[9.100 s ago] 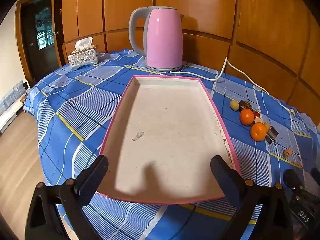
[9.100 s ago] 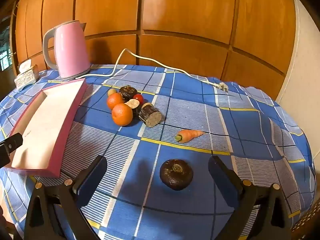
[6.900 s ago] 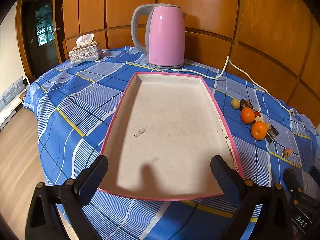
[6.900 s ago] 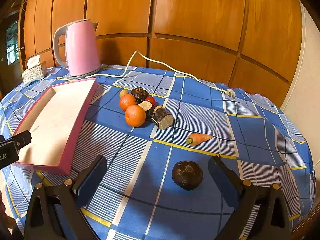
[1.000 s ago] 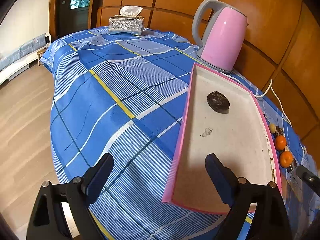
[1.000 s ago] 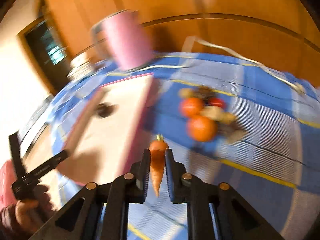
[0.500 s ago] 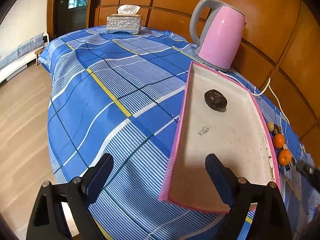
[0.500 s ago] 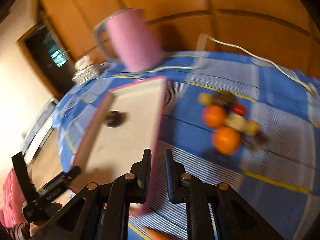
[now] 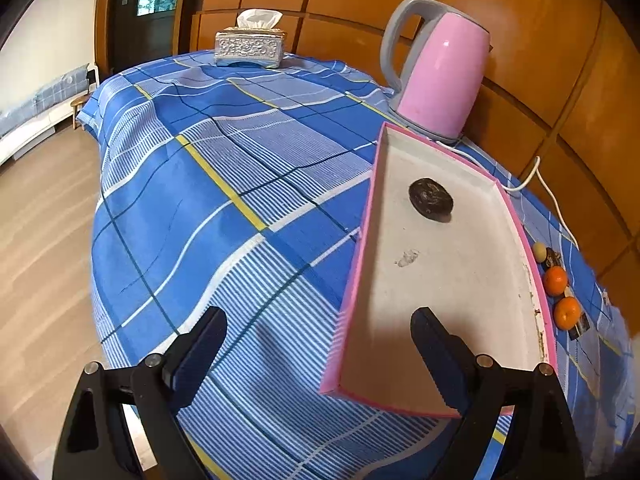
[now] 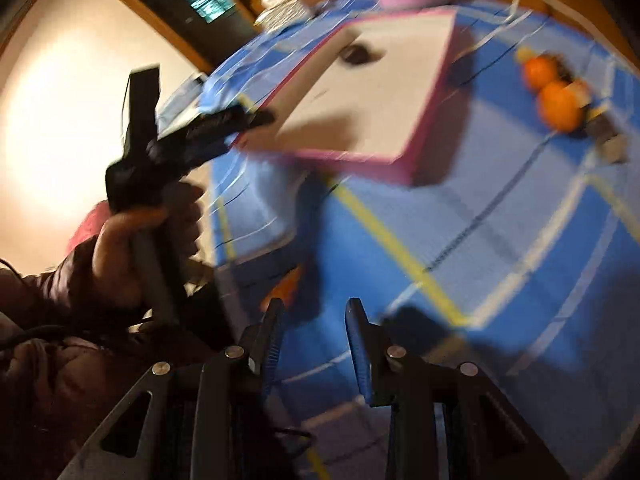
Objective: Organize fruits
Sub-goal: 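Lift the carrot with the right gripper and carry it over the tray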
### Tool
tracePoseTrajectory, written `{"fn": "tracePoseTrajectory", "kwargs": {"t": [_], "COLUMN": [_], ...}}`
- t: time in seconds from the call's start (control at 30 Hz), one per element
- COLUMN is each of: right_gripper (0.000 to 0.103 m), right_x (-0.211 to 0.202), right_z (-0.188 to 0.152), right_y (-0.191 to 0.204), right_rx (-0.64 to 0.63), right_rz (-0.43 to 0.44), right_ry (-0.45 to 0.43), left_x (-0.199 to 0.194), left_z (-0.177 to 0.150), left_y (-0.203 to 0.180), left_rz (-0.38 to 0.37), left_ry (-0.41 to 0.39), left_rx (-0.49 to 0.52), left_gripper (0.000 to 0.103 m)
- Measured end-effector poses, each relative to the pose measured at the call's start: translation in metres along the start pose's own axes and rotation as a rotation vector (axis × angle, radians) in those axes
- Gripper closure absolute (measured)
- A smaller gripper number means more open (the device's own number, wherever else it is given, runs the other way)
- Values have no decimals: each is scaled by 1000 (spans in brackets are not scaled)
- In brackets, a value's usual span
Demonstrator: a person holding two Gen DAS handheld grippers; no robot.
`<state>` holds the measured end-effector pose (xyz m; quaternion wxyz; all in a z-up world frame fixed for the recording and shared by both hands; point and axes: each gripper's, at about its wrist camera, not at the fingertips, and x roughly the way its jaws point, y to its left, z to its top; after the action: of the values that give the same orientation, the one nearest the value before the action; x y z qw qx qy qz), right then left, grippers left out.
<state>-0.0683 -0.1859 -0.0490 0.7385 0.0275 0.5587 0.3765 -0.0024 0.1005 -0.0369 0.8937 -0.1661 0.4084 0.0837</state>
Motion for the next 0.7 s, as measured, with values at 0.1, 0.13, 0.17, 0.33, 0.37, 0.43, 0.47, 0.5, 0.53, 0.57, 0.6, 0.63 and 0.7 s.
{"fn": "tracePoseTrajectory", "kwargs": {"t": [0.1, 0.13, 0.17, 0.33, 0.37, 0.43, 0.47, 0.5, 0.53, 0.57, 0.6, 0.63, 0.7], "right_gripper": [72, 72, 72, 72, 72, 72, 72, 71, 71, 71, 71, 71, 71], "right_x": [19, 25, 32, 63, 65, 66, 69, 72, 75, 78, 81, 83, 84], "right_z": [7, 9, 10, 15, 15, 15, 16, 15, 15, 15, 14, 14, 16], "right_y": [7, 9, 12, 18, 17, 16, 15, 15, 14, 14, 16, 19, 22], "right_rx": [-18, -20, -24, -72, -76, -84, -94, -103, -107, -116, -130, -142, -167], "right_rz": [73, 101, 115, 37, 20, 7, -6, -13, -12, -4, 4, 8, 13], "right_ry": [31, 42, 61, 160, 168, 175, 188, 208, 221, 236, 249, 257, 265], "left_x": [1, 1, 0, -1, 0, 2, 2, 2, 2, 2, 1, 1, 0], "left_z": [1, 2, 2, 3, 3, 3, 3, 3, 3, 3, 3, 3, 3], "left_y": [6, 6, 7, 6, 6, 7, 7, 8, 8, 8, 8, 8, 7], "left_rz": [6, 7, 6, -2, -2, -2, -1, 0, 1, 1, 0, -1, -4], "left_ry": [5, 6, 4, -2, -2, 6, 10, 11, 10, 10, 8, 6, 4], "left_rx": [-19, -23, -24, -15, -16, -23, -25, -27, -28, -28, -27, -25, -20], "left_gripper": [9, 9, 9, 8, 8, 7, 7, 7, 7, 7, 7, 7, 7]}}
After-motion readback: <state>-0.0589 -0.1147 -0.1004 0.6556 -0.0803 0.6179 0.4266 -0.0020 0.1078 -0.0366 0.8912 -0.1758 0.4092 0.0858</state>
